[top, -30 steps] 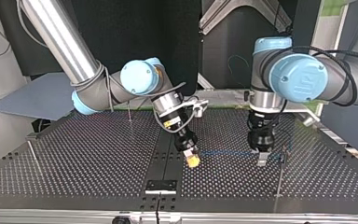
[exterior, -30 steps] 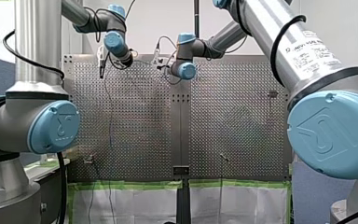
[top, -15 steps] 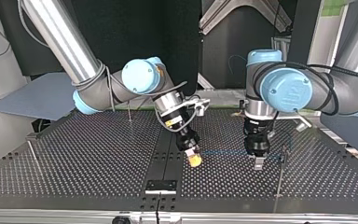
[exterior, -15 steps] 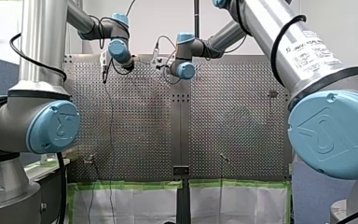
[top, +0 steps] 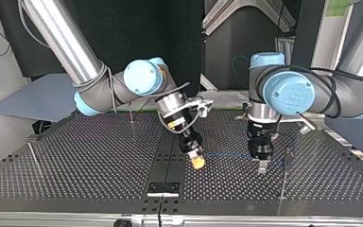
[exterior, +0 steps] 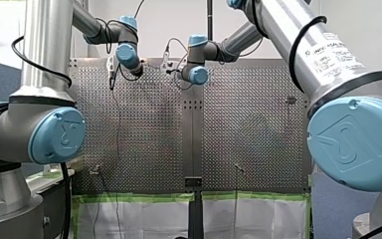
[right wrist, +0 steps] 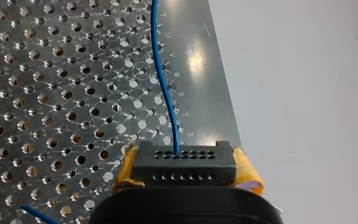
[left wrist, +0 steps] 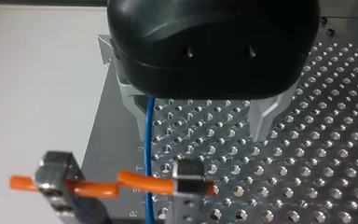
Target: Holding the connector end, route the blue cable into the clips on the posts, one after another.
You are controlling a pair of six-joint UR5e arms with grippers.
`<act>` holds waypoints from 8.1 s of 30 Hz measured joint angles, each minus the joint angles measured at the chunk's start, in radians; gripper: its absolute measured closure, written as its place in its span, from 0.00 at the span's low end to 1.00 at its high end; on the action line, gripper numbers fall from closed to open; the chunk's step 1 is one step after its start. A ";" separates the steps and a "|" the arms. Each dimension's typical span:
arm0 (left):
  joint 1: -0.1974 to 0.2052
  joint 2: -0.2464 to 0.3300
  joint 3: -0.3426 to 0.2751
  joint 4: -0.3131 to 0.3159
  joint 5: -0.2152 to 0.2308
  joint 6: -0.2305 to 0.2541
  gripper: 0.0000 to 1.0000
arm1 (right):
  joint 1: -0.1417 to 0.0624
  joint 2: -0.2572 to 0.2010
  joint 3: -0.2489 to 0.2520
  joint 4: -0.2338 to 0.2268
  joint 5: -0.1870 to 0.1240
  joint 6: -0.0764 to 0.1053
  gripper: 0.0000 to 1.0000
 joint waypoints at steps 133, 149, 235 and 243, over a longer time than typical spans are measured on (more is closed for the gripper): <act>-0.366 -0.462 -0.194 0.384 -0.233 -0.046 1.00 | -0.182 0.156 0.619 -0.272 0.160 -0.119 1.00; -0.433 -0.578 -0.194 0.535 -0.270 -0.050 1.00 | -0.231 0.218 0.685 -0.376 0.184 -0.124 1.00; -0.680 -0.947 0.153 0.618 -0.347 -0.173 1.00 | -0.501 0.284 0.900 -0.704 0.035 -0.125 1.00; -0.697 -1.012 0.241 0.570 -0.340 -0.186 1.00 | -0.546 0.284 0.897 -0.671 0.012 -0.134 1.00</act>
